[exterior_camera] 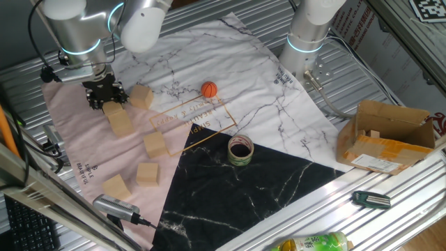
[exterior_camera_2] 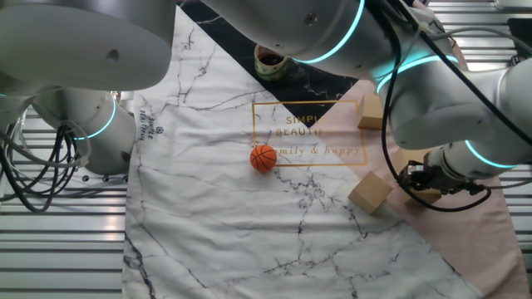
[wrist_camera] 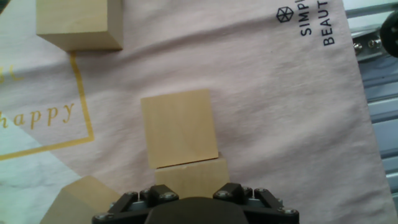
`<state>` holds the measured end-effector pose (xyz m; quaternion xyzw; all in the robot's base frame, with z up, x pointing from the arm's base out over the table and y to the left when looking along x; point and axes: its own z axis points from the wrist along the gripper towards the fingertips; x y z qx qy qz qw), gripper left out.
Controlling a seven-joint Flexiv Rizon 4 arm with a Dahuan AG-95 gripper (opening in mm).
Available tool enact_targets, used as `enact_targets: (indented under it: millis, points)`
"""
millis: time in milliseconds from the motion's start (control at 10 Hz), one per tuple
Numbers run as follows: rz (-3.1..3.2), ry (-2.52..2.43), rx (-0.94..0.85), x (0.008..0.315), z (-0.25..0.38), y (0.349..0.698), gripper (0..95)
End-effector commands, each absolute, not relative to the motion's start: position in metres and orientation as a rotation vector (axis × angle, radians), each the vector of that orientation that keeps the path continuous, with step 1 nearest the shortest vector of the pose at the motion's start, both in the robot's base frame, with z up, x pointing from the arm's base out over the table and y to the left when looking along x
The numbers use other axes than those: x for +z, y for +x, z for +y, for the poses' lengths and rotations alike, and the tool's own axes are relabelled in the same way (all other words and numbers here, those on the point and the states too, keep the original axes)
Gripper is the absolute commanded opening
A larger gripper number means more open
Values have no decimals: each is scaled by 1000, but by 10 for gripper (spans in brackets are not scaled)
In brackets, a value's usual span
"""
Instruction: Stack the blocks into a pyramid shape
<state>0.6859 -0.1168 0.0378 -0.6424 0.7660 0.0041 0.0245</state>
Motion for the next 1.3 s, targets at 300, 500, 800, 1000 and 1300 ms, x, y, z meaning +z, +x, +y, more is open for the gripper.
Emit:
enact_targets:
  millis: [300, 500, 800, 1000, 1300]
  points:
    - [2351, -1999, 22, 37, -117, 686, 0]
    - [2365, -1992, 18, 37, -117, 686, 0]
    - [2387, -1977, 20, 37, -117, 685, 0]
    - [2388, -1974, 23, 36, -117, 685, 0]
    - [2390, -1968, 22, 34, -118, 683, 0]
